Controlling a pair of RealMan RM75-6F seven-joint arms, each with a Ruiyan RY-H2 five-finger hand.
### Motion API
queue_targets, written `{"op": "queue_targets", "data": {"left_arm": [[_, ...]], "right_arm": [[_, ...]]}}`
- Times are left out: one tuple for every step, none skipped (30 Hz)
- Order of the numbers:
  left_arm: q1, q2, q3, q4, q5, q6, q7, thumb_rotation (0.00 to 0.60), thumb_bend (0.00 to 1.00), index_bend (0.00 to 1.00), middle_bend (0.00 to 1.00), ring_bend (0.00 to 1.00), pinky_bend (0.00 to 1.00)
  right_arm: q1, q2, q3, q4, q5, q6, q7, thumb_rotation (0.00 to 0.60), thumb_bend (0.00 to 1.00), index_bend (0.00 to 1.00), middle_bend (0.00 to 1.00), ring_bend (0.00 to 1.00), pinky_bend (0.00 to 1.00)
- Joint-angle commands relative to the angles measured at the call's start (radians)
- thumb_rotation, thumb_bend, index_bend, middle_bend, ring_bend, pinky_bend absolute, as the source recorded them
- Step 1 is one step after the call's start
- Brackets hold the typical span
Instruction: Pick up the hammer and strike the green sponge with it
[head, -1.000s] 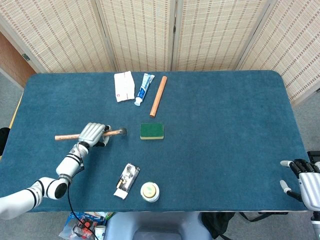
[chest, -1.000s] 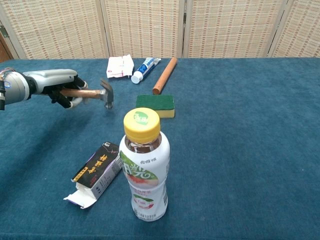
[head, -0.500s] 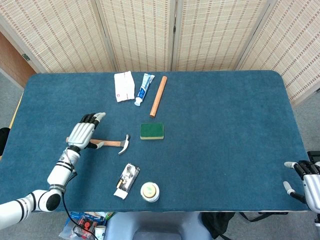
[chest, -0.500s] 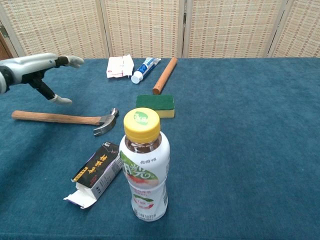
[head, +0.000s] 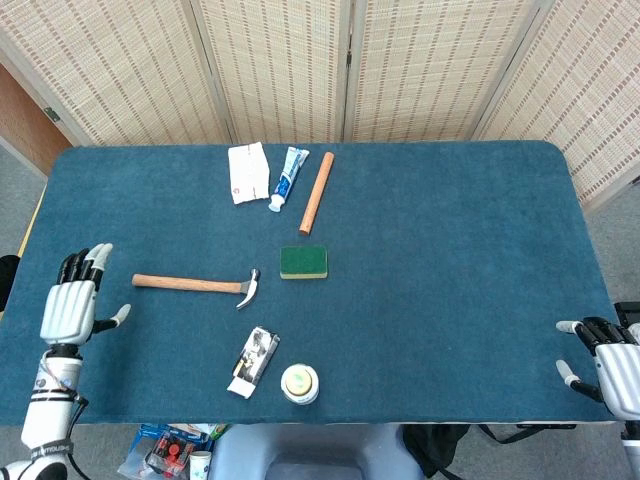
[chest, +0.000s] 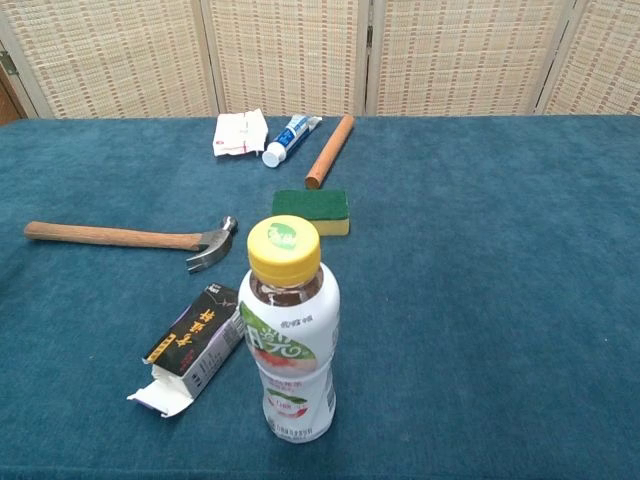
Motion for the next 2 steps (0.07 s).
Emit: {"op": "queue_targets", "data": {"left_arm": [[0.087,0.008,0.055,-0.02,0.08,0.102,0.023,0.6,0.21,0.0,0.0,0.0,0.0],[0.101,0.007,0.062,-0.023,0.093,0.118,0.028,0.6,0.21,0.0,0.0,0.0,0.0]], "right_arm": [[0.005,-0.001,0.001,-0.002,-0.003,-0.004,-0.003,0.6,0.26,0.33,0.37,0.23,0.26],[0.006,-0.001,0.001,-0.003,-0.004,-0.004,-0.005,0.6,0.26,0.33,0.37,0.23,0.26]]}}
